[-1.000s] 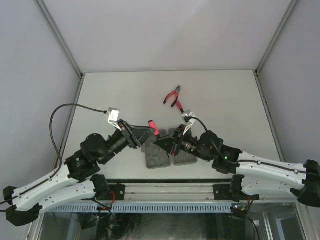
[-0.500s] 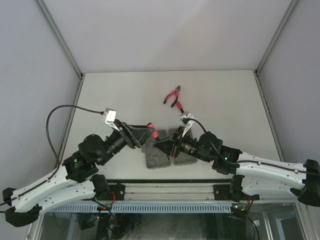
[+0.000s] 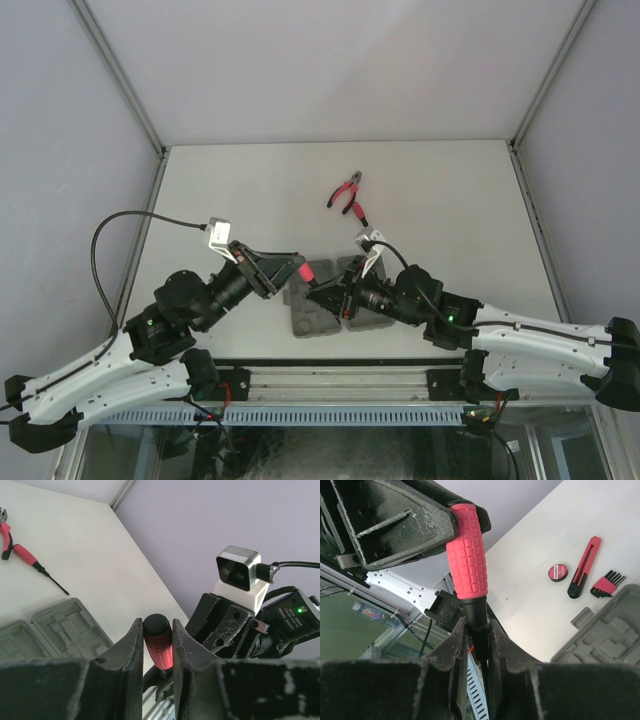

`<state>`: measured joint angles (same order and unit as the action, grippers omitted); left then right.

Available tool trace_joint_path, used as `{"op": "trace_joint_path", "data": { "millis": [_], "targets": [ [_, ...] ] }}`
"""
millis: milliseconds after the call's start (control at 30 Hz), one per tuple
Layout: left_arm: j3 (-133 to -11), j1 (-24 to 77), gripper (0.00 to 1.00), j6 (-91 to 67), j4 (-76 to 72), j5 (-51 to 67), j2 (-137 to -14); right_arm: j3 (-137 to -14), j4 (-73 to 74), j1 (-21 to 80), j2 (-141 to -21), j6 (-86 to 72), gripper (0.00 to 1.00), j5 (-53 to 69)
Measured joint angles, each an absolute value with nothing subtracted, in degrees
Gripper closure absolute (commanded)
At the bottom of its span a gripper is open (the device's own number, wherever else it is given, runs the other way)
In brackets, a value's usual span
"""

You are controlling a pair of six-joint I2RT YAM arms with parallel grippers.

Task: Sort the tools into containers
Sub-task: Pick up the screwdriver from the center of the board.

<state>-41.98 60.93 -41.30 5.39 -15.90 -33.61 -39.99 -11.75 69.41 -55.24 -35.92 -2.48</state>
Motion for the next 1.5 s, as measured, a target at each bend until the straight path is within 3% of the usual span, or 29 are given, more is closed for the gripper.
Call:
{"op": "trace_joint_path", "data": {
  "millis": [100,267,400,500,1167,1500],
  "targets": [
    [-41.98,61.01,0.99,-41.58,5.28,-15.86,-33.58,-40.01,-11.75,69.43,-55.27,-35.66,0.87,-2.48],
    [-41.98,61.01,1.0,-41.56,5.58,-15.86,-33.47,-40.01,-11.66,69.45,-55.29,-34.98,0.74,-2.61],
    [-41.98,60.95,1.0,-41.21,7.09,-16.64,-33.36,-39.99,-10.81,69.47,-54.94,-34.13,0.5,-3.09],
    [-42.0,60.95,1.0,-40.97,8.1,-17.12,-33.36,-39.99,-9.87,69.49,-53.74,-33.3,0.45,-4.19],
    [-42.17,60.71,1.0,-39.42,10.7,-14.31,-37.34,-41.25,-8.6,67.57,-55.44,-29.95,0.58,-1.15],
    [-42.22,60.62,1.0,-37.87,10.87,-12.73,-38.15,-41.43,-6.85,67.46,-55.51,-29.43,0.72,-1.87]
  ]
}}
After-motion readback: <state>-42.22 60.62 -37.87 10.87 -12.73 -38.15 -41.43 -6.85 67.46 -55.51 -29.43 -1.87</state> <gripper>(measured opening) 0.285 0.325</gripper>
